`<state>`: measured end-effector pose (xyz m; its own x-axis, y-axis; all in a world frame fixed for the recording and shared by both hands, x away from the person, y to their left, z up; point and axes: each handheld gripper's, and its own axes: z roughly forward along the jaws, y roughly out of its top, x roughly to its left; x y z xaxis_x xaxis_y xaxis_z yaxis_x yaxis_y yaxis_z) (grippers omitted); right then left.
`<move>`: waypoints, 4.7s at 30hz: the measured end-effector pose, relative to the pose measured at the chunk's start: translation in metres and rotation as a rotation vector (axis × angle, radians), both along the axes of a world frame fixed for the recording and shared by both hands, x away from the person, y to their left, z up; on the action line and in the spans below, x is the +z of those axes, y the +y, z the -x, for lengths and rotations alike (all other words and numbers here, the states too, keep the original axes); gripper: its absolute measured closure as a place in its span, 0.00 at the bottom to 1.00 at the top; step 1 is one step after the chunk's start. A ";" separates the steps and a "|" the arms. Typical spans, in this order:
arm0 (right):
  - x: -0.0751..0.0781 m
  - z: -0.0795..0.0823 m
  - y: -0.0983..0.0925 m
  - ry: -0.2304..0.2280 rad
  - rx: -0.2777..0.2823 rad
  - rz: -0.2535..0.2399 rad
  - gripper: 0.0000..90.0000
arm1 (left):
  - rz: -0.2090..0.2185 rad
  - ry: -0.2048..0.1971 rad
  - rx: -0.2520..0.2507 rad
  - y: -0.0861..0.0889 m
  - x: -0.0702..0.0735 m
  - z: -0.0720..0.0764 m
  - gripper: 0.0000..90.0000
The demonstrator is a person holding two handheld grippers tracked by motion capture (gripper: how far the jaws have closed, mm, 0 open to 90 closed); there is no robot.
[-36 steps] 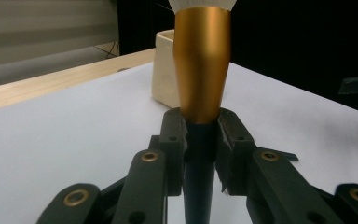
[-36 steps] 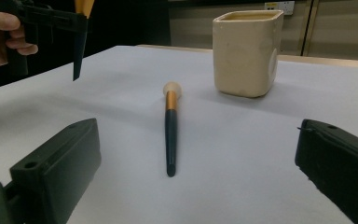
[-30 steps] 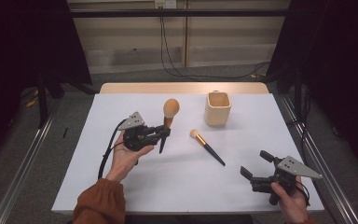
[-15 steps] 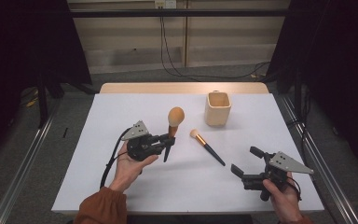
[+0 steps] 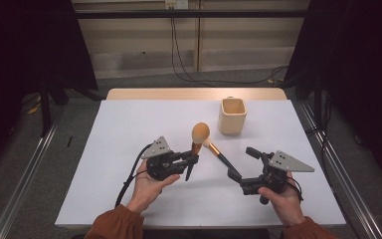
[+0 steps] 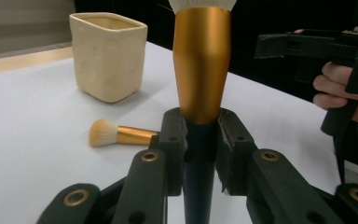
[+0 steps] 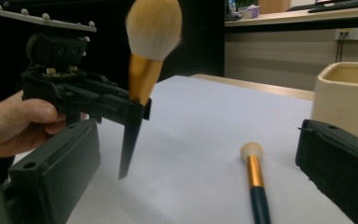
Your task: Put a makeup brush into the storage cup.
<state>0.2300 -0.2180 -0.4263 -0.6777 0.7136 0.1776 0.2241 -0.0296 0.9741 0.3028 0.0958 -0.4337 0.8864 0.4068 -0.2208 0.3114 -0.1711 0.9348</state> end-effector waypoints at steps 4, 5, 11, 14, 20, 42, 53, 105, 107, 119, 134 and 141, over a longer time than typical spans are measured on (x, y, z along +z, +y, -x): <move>0.005 -0.009 0.011 -0.010 0.024 0.000 0.00 | 0.000 -0.004 -0.016 -0.008 0.000 0.001 0.83; 0.005 -0.009 0.011 -0.010 0.024 0.000 0.00 | 0.000 -0.004 -0.016 -0.008 0.000 0.001 0.83; 0.012 -0.024 0.027 0.001 0.064 -0.011 0.00 | -0.008 -0.022 -0.043 -0.020 0.005 0.001 0.83; 0.015 -0.027 0.031 0.001 0.070 -0.012 0.00 | 0.002 -0.022 -0.044 -0.022 0.006 0.001 0.83; 0.025 -0.033 0.043 0.004 0.095 -0.031 0.01 | 0.007 -0.028 -0.045 -0.027 0.004 0.004 0.83; 0.010 -0.050 0.059 0.107 0.117 -0.034 0.55 | 0.027 -0.020 -0.045 -0.028 0.000 0.002 0.83; 0.006 -0.051 0.059 0.125 0.131 -0.031 0.71 | 0.020 -0.026 -0.048 -0.029 -0.004 0.002 0.83; 0.020 -0.056 0.021 0.034 0.062 0.003 0.71 | -0.074 -0.013 0.125 0.023 0.005 0.000 0.03; 0.024 -0.059 0.016 0.023 0.044 0.004 0.71 | -0.059 -0.009 0.121 0.029 0.003 0.002 0.02; 0.040 -0.073 0.000 -0.017 0.000 0.046 0.71 | -0.085 -0.034 0.233 0.074 -0.007 0.014 0.03; 0.066 -0.101 -0.013 -0.036 -0.085 0.076 0.71 | -0.104 -0.057 0.359 0.122 -0.013 0.035 0.03; 0.077 -0.109 -0.020 -0.049 -0.111 0.085 0.71 | -0.103 -0.043 0.382 0.135 -0.019 0.044 0.03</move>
<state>0.3387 -0.2380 -0.3495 -0.6004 0.7955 0.0820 0.1765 0.0318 0.9838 0.2587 0.2306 -0.4529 0.6746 0.7271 -0.1275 0.3312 -0.1438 0.9325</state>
